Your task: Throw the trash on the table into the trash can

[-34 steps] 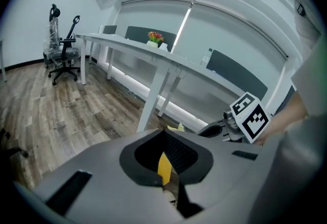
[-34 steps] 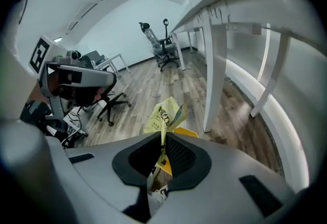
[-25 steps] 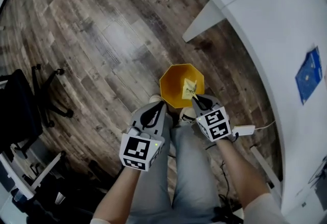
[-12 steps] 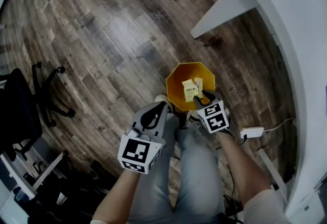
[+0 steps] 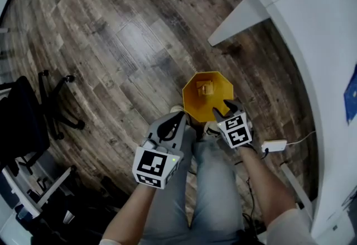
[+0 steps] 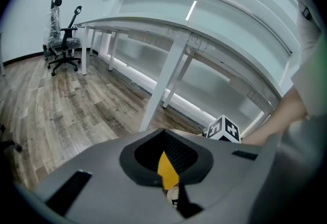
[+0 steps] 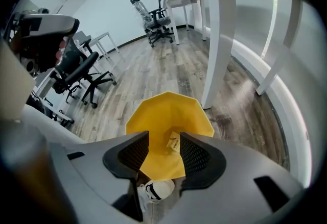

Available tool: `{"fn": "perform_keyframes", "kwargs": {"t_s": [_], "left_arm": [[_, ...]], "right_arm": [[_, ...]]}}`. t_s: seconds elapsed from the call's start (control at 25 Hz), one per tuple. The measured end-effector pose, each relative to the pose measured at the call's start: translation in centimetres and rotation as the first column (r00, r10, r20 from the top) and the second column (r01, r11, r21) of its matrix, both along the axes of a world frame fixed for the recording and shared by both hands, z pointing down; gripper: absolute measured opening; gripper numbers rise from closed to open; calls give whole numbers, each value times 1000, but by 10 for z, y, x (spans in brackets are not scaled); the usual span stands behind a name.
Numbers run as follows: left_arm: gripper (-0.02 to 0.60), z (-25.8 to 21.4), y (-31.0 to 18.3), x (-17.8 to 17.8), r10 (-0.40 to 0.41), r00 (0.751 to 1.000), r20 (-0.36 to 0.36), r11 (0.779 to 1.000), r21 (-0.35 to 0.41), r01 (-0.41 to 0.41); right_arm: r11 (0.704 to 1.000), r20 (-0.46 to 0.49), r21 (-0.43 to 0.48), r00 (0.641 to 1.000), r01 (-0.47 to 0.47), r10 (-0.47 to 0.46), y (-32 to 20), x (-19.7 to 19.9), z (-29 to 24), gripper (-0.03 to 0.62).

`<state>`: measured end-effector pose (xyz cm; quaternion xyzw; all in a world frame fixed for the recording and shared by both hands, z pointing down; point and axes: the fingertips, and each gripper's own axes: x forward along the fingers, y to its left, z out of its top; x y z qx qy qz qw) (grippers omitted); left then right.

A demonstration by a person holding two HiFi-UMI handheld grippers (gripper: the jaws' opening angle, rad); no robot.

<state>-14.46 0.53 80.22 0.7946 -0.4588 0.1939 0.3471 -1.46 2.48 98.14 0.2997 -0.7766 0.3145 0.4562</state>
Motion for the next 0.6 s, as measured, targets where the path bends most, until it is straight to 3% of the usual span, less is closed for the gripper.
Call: {"fn": "perform_keyframes", "kwargs": {"t_s": [0.2,0.44,0.6], "left_arm": [[0,-31,-2,-2,4,1000,12,1000,-5,-4],[0,-95,4,10,22,1000,-6,1000,16,-22],[0,-151,5,12,49,999,-4,998,44,-49]], "right_arm": [[999,44,18,999,-31,31,-8,-9,-47,207],[996,164,50,985,-69,60,-9,-19,-145,201],[990,229,89,970,-106,84,-15,-21,-226,139]]}}
